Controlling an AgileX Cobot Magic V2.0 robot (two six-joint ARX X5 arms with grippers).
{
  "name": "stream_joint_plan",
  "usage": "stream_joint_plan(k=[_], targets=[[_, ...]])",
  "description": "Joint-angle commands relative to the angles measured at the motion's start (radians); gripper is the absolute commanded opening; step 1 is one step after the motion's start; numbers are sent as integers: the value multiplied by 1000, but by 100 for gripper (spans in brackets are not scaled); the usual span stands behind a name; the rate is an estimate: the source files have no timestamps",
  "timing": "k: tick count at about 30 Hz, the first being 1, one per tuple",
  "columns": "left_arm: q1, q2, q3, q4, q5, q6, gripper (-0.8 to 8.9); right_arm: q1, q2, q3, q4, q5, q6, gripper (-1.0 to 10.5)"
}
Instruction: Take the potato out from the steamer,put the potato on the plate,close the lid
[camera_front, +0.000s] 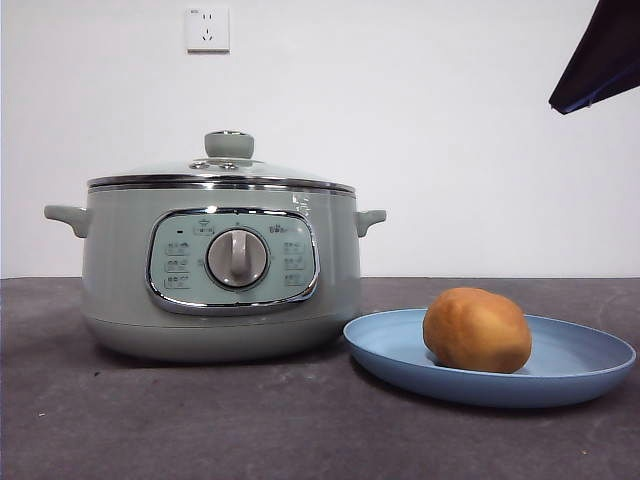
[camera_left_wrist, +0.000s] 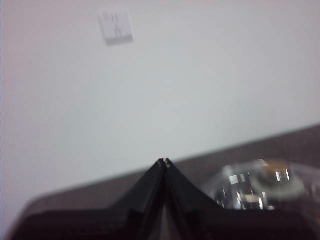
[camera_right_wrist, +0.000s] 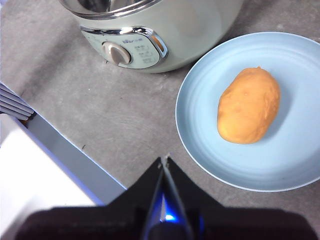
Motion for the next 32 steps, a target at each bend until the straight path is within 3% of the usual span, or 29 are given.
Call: stream_joint_plan(k=[1,14,32], targets=[[4,-66,-121,27,-5,-52,-3,2,-1,-4,5,2,5,0],[4,-264,-404,8,-36,-135,-3,2,-1,-4,5,2,5,0],[4,-326,-441,-231,-84,-159,-3,1,-1,-4,5,2,5,0]])
